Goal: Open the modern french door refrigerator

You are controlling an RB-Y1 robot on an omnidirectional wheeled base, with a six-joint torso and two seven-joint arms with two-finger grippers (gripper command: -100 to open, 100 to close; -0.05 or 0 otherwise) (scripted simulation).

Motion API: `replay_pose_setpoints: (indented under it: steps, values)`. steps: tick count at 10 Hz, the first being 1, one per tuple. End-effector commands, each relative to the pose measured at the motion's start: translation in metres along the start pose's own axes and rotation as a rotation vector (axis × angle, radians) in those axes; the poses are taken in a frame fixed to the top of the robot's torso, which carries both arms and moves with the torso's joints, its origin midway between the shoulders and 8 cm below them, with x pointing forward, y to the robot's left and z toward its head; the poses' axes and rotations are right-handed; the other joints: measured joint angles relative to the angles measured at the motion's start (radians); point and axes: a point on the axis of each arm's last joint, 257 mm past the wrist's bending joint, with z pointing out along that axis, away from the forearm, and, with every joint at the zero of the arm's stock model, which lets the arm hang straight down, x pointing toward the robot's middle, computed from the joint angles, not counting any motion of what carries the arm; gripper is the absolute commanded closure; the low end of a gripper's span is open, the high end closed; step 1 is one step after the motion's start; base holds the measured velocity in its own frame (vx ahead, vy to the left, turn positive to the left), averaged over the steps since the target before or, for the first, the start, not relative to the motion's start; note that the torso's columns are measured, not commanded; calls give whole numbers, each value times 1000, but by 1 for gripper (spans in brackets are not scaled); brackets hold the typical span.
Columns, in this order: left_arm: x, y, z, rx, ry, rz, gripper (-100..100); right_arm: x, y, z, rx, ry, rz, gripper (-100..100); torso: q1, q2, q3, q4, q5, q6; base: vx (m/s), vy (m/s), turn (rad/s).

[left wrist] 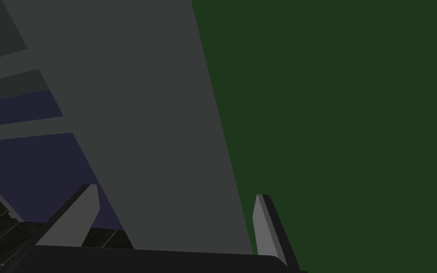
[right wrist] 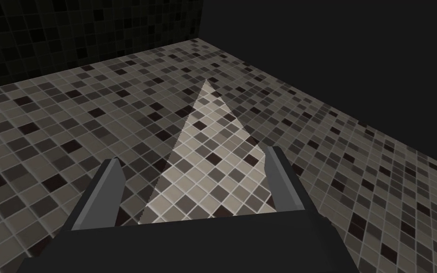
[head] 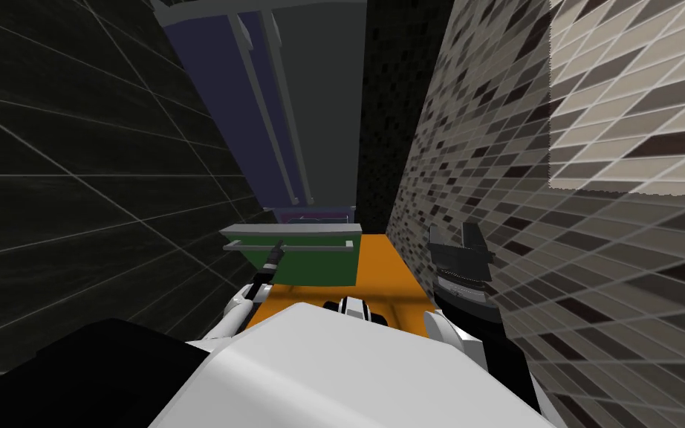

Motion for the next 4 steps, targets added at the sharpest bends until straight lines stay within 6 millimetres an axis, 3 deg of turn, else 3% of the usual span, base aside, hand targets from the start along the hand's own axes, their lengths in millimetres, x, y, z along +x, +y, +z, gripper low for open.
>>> replay_pose_setpoints:
  steps: [1, 4]
  values:
    - [1, 2, -2, -6, 0, -3, 0, 0, 0, 0, 0, 0, 0, 0, 1, -2, -1, -1, 1, 0, 0, 0, 0]
    - [3, 6, -5, -16, -1, -12, 0, 0, 0, 0, 0, 0, 0, 0, 4, -4, -2, -4, 4, 0, -1, 4, 1]
